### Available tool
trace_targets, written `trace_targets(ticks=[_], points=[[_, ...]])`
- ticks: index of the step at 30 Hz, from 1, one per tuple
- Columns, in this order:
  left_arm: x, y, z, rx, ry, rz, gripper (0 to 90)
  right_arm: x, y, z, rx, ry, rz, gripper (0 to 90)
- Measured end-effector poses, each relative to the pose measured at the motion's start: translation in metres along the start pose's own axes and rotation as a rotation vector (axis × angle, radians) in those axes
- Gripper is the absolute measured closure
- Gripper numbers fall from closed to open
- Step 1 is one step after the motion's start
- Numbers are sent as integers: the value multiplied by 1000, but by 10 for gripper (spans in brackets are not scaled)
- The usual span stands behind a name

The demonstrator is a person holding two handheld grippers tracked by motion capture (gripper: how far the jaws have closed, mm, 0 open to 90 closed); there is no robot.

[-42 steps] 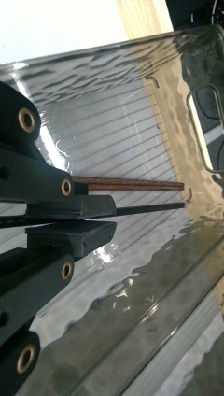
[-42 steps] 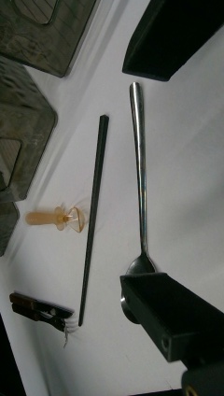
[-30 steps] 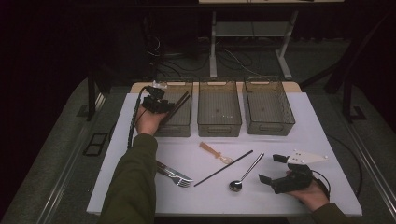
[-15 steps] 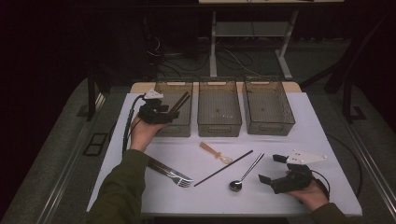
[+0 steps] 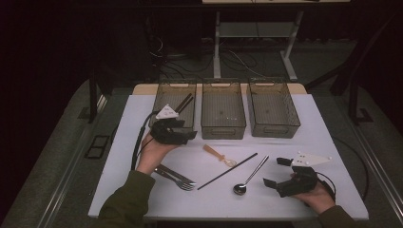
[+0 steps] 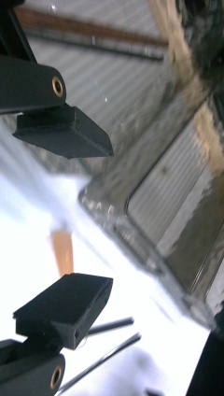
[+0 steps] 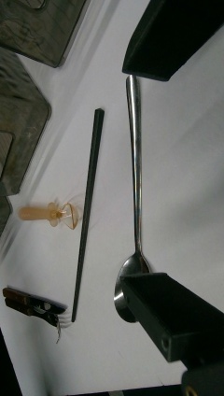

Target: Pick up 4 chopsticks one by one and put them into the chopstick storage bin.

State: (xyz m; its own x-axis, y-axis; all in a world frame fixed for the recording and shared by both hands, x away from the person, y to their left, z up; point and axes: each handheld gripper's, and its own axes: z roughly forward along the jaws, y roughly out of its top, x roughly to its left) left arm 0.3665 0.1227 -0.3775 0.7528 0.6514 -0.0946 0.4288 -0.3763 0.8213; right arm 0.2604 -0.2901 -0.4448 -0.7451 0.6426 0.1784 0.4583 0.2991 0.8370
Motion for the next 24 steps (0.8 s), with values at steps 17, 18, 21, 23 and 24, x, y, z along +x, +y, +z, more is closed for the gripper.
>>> trace_targets(ticks=[17, 18, 21, 23, 24], points=[[-64, -20, 11, 7, -110, 62, 293, 5, 0, 3, 17, -8, -23, 12], [-68, -21, 12, 9, -114, 70, 305, 5, 0, 3, 17, -9, -21, 12], [-77, -24, 15, 16, -131, 84, 355, 5, 0, 2, 17, -10, -22, 12], [-84, -27, 18, 20, -135, 89, 402, 5, -1, 2, 16, -11, -19, 12], [-87, -28, 20, 27, -140, 92, 424, 5, -1, 2, 15, -12, -18, 12]])
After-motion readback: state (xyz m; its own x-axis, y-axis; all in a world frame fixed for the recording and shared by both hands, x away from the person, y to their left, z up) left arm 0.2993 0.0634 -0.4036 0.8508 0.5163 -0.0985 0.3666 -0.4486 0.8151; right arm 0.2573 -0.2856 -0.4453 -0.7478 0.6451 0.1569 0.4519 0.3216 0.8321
